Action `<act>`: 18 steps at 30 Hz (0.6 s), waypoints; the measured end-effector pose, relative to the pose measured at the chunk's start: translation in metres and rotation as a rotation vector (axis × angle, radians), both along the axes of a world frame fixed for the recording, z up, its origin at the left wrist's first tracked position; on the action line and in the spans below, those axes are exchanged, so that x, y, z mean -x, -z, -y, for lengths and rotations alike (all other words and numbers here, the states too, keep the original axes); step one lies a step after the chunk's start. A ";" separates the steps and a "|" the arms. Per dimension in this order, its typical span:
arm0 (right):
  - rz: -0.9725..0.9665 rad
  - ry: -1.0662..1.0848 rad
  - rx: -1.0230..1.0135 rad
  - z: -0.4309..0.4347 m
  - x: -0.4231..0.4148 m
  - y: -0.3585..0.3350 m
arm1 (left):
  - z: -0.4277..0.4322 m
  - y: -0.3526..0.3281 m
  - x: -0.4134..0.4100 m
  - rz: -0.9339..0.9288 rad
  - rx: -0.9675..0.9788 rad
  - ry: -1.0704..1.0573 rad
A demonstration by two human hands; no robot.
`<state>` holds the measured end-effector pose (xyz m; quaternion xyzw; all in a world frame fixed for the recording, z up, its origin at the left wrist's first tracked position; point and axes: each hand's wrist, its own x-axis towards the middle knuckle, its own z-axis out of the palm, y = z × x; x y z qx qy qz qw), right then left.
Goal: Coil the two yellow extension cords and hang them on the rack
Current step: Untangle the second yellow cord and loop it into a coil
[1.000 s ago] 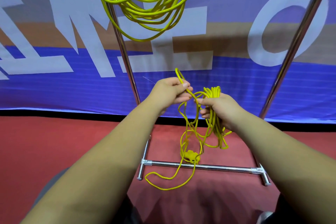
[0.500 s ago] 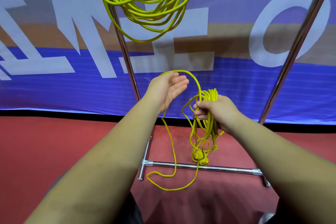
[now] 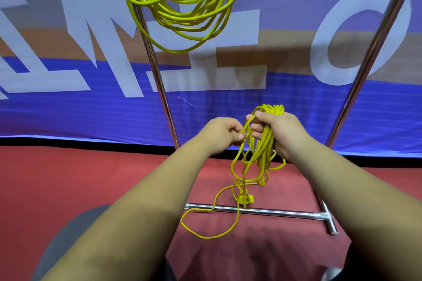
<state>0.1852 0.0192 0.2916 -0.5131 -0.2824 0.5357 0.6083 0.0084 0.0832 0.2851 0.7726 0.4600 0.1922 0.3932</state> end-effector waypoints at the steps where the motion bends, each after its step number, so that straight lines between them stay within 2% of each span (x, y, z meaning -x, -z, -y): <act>1: 0.054 -0.001 0.014 0.000 -0.001 0.001 | 0.000 -0.002 0.000 0.052 0.009 -0.028; 3: 0.157 -0.008 0.061 0.002 -0.004 0.002 | -0.002 -0.007 0.000 0.153 0.014 -0.096; 9: 0.299 -0.086 0.132 0.006 -0.003 0.012 | -0.003 -0.037 -0.004 0.445 0.069 -0.195; 11: 0.333 -0.115 0.155 0.007 -0.003 0.016 | -0.001 -0.047 -0.006 0.608 0.163 -0.221; 15: 0.341 -0.219 0.190 0.006 -0.003 0.026 | -0.004 -0.069 -0.007 1.080 0.474 -0.269; 18: 0.307 -0.357 0.194 0.009 0.000 0.030 | -0.009 -0.076 -0.002 1.243 0.623 -0.297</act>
